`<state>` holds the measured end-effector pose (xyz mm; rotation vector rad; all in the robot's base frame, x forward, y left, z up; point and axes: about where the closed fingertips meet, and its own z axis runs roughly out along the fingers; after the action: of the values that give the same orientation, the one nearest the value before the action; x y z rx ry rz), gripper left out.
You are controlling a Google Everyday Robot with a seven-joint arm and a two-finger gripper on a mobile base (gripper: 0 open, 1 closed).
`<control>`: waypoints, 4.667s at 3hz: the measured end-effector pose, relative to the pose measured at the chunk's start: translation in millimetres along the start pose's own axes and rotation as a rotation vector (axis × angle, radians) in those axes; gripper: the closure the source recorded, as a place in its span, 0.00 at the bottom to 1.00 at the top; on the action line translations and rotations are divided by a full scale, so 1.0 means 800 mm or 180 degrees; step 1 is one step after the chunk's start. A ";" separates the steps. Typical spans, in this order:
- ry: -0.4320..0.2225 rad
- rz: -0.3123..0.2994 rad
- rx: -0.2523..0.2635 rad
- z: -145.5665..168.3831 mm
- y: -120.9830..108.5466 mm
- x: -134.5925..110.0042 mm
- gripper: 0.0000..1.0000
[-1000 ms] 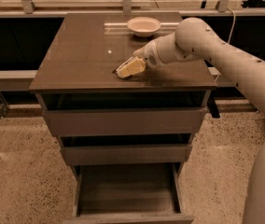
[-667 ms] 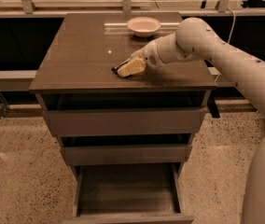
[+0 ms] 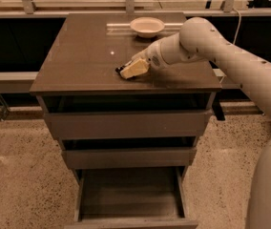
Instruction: Place rxbar chocolate into bottom drawer
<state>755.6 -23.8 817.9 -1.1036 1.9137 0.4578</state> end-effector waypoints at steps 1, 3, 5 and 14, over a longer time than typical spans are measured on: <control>0.0000 0.0000 0.0000 0.000 0.000 0.000 1.00; 0.0000 0.0000 0.0000 0.000 0.000 0.000 1.00; 0.0000 -0.0001 0.0000 0.000 0.000 0.000 1.00; 0.0001 -0.0002 0.0000 0.000 0.000 0.000 1.00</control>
Offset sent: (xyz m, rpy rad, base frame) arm -0.1854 -0.0821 0.2055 -0.1366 -0.3582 0.4715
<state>755.4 -23.8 818.1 -1.1042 1.9135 0.4574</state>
